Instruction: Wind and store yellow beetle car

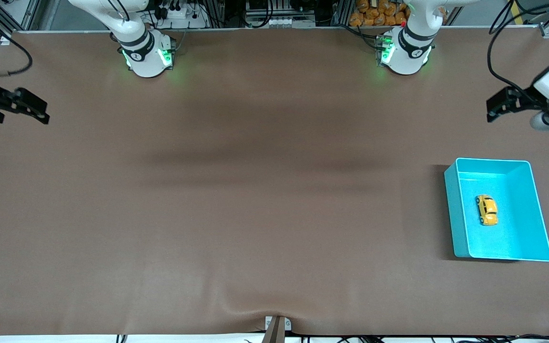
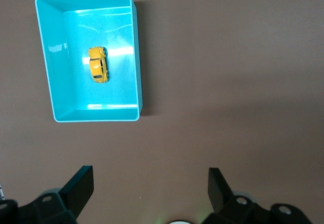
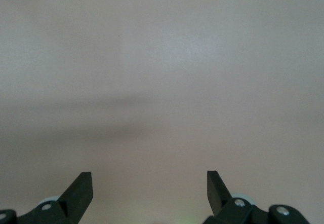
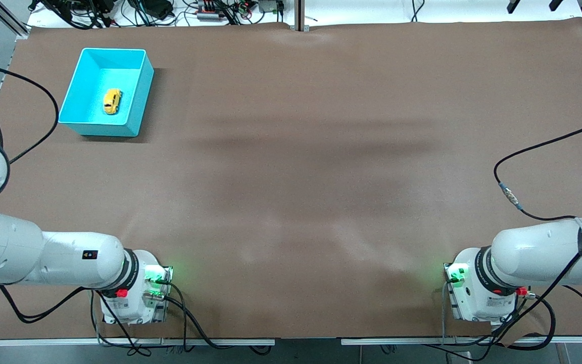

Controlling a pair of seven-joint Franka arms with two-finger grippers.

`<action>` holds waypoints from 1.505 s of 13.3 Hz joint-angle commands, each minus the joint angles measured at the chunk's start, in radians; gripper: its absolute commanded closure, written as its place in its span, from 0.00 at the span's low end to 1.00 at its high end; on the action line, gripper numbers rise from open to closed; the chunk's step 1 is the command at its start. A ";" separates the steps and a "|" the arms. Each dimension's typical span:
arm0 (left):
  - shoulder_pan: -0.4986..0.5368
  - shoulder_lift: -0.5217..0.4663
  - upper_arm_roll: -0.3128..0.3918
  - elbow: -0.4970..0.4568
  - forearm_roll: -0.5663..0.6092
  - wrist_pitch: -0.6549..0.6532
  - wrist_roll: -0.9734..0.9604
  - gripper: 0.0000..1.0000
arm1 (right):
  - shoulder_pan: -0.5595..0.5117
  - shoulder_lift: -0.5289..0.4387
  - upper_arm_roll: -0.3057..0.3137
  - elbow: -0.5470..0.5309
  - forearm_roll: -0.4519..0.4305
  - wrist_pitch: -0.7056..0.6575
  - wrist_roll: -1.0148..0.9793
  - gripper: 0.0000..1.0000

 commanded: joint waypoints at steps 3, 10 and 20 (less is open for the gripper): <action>-0.044 -0.001 0.049 0.049 -0.063 -0.093 -0.013 0.00 | -0.003 0.029 0.002 -0.003 0.022 0.022 0.044 0.00; -0.035 -0.027 0.043 0.045 -0.081 -0.099 -0.021 0.00 | -0.003 -0.001 0.003 0.002 0.022 0.001 0.037 0.00; -0.037 -0.029 0.041 0.043 -0.086 -0.099 -0.058 0.00 | -0.023 -0.034 -0.003 -0.001 0.069 -0.019 0.030 0.00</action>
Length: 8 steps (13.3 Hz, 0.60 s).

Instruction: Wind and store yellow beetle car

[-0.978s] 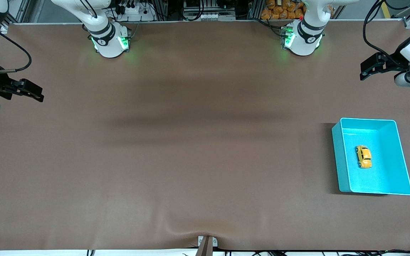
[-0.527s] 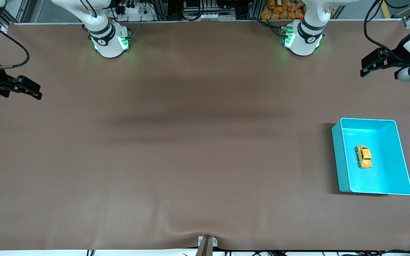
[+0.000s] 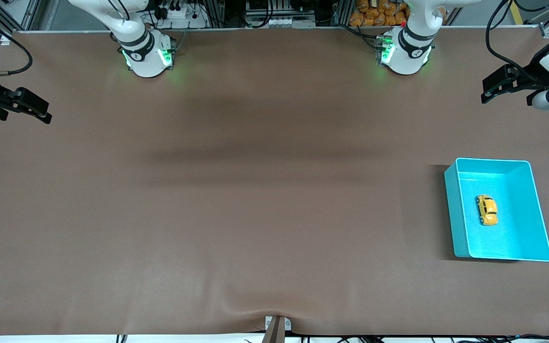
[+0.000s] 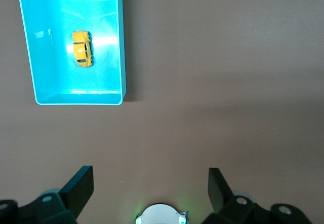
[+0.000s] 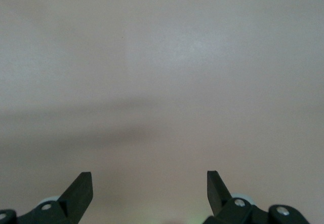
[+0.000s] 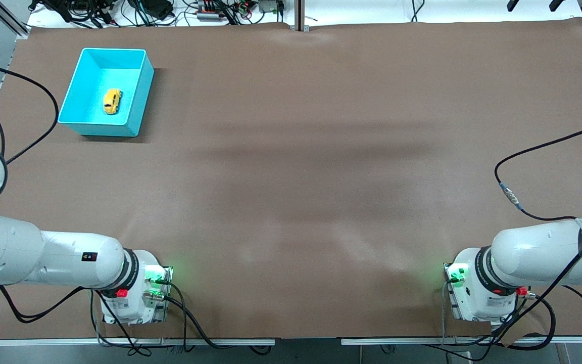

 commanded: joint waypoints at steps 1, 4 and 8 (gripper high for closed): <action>-0.007 -0.011 0.006 0.002 -0.017 -0.016 -0.018 0.00 | -0.015 -0.008 0.002 -0.002 0.031 -0.011 0.004 0.00; -0.007 -0.010 0.006 0.002 -0.017 -0.016 -0.018 0.00 | -0.015 -0.007 0.002 -0.002 0.031 -0.013 0.003 0.00; -0.005 -0.005 0.007 0.002 -0.017 -0.016 -0.018 0.00 | -0.014 -0.007 0.004 -0.002 0.031 -0.014 -0.013 0.00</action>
